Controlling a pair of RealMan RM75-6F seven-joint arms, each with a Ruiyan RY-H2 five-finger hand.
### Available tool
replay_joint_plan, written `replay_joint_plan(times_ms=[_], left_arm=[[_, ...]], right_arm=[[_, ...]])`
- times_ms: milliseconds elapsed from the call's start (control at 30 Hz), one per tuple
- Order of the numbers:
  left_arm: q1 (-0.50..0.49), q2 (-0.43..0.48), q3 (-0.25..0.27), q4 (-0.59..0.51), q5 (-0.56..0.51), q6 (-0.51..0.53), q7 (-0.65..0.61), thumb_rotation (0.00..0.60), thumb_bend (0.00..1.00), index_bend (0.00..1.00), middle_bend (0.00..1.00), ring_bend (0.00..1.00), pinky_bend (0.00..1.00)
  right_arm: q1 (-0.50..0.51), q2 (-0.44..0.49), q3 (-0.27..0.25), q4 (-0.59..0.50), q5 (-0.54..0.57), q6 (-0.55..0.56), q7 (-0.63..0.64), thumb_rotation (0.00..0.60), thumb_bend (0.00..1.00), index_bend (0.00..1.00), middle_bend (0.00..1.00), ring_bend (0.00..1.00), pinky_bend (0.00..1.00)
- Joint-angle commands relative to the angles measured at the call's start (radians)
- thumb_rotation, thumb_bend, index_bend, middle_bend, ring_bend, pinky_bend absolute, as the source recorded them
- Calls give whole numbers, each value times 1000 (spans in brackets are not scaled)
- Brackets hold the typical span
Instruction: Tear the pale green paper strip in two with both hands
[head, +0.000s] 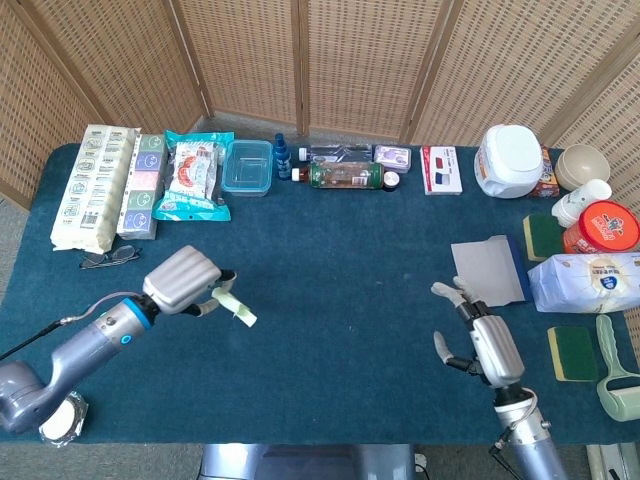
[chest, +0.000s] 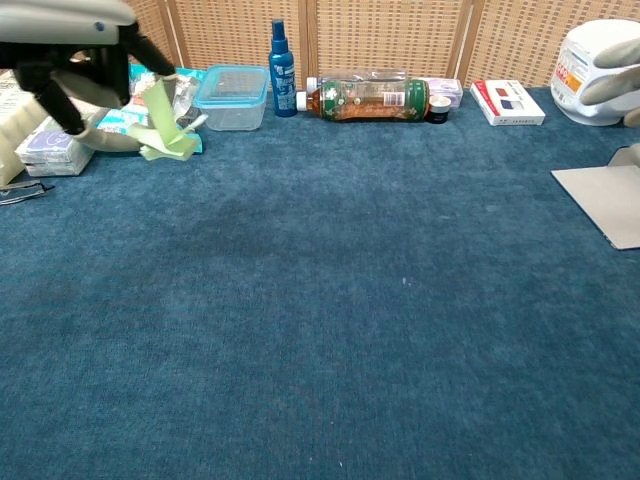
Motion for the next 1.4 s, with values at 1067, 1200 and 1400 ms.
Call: replay_joint_plan(times_ms=[1067, 1200, 1400], left_arm=[[-323, -65, -93, -28, -347, -261, 155, 600, 420, 669, 1000, 1000, 903], [-339, -71, -88, -25, -370, -263, 162, 600, 420, 669, 1000, 1000, 903], [-359, -79, -73, -14, -402, -264, 174, 600, 420, 669, 1000, 1000, 903]], right_arm=[[149, -207, 56, 167, 43, -54, 297, 600, 454, 24, 581, 620, 656], [154, -218, 50, 183, 36, -52, 324, 600, 436, 37, 620, 639, 656], [156, -239, 37, 210, 31, -46, 367, 600, 409, 84, 683, 672, 657]])
